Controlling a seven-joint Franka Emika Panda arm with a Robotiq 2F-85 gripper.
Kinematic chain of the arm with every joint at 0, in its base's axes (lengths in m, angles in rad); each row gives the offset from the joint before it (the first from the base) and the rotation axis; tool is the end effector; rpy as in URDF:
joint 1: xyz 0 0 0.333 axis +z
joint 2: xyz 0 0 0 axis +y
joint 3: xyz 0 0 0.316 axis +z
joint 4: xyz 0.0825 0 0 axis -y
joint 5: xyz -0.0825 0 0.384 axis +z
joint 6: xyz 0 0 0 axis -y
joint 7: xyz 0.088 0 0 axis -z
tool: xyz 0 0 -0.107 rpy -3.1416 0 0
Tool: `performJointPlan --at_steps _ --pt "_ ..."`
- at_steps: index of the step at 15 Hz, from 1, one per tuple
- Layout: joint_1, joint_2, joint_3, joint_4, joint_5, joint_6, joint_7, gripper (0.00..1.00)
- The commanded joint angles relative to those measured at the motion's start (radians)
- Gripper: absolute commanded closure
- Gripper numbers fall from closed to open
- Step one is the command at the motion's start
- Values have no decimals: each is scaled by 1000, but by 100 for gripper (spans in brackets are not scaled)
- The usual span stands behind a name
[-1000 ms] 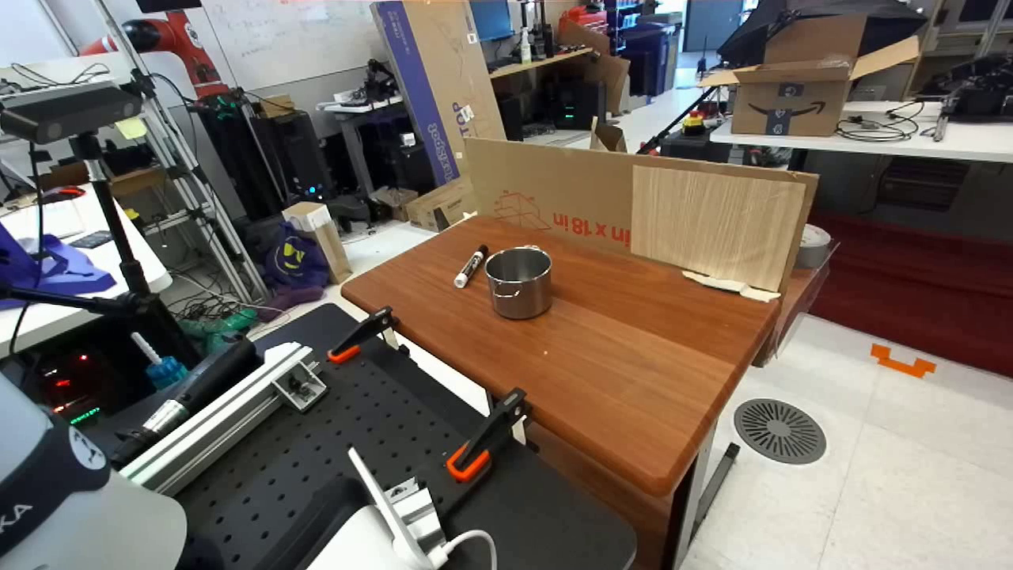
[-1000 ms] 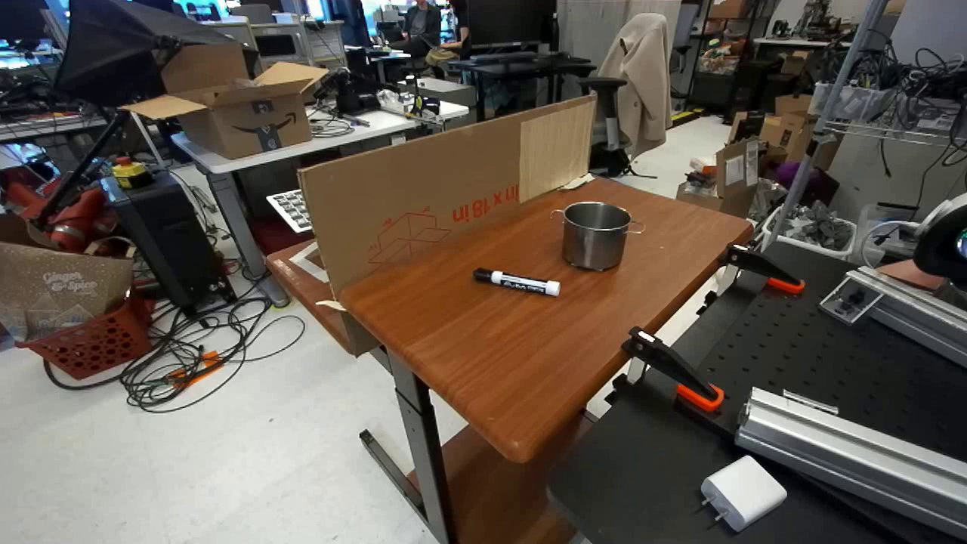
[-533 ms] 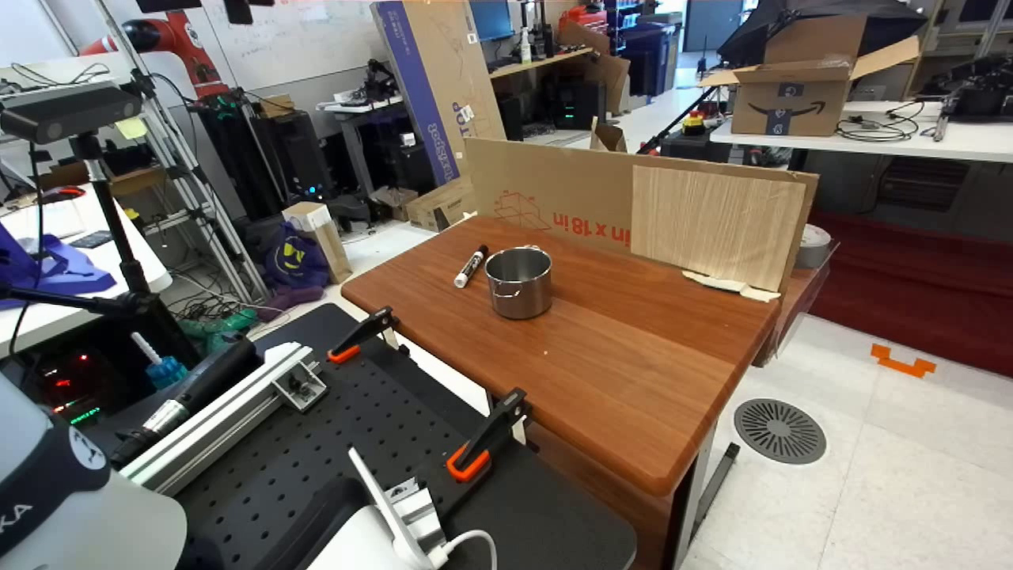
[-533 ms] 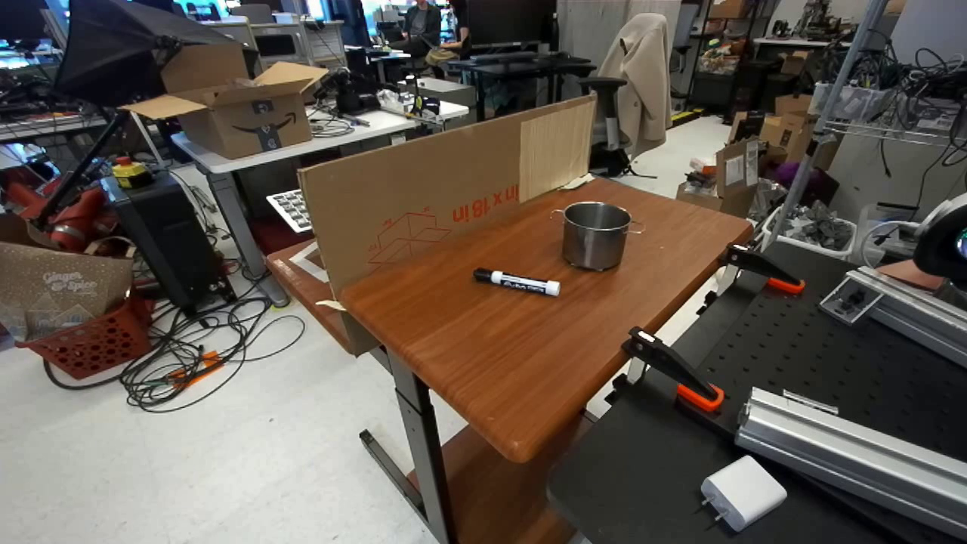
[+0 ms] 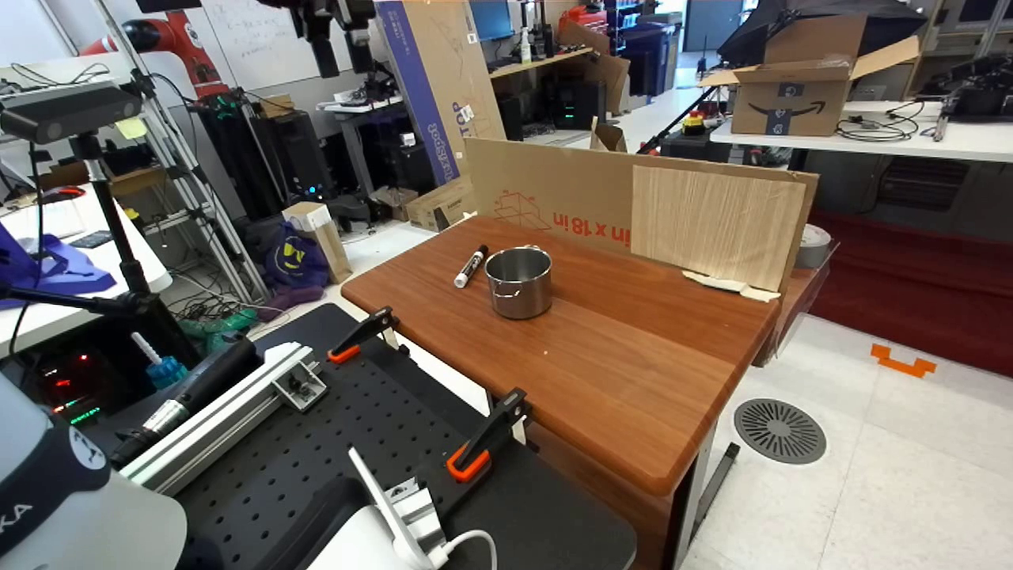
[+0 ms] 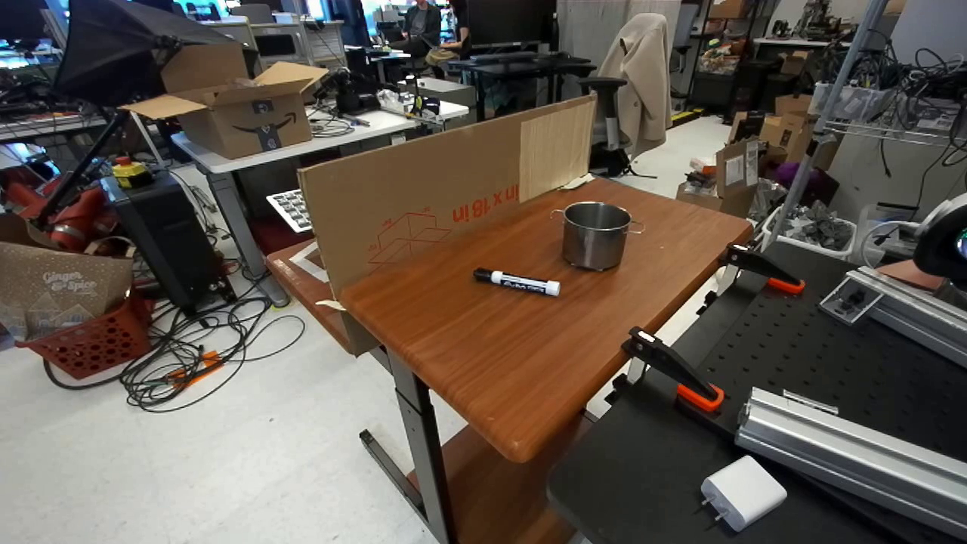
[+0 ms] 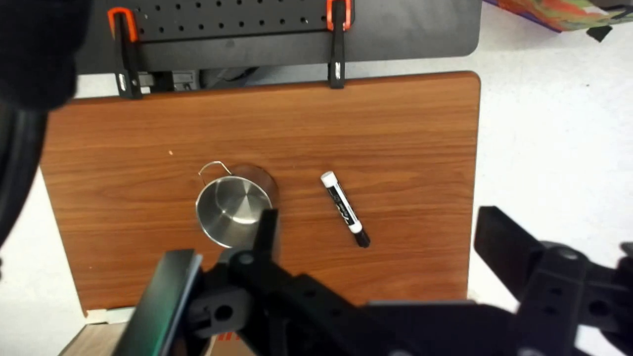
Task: Pick up the black and white marker and put it in the pot
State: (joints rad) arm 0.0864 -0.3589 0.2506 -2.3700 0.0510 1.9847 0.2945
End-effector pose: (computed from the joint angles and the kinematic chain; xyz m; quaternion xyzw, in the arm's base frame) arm 0.4086 0.1507 0.4544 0.9996 0.0021 -0.0108 0.0249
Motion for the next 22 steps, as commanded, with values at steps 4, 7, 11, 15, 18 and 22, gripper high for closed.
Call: performJointPlan --at_steps 4,7,11,15,18,22 --pt "15 187 -47 -1 2 295 -77 0" --pt "17 298 -61 33 1 364 -111 0" --pt "23 445 -67 106 -2 390 -160 0" --pt "32 580 -73 193 -31 376 -189 0" --pt "42 669 -90 254 -80 368 -190 0" --pt "69 772 -125 331 -152 341 -178 0"
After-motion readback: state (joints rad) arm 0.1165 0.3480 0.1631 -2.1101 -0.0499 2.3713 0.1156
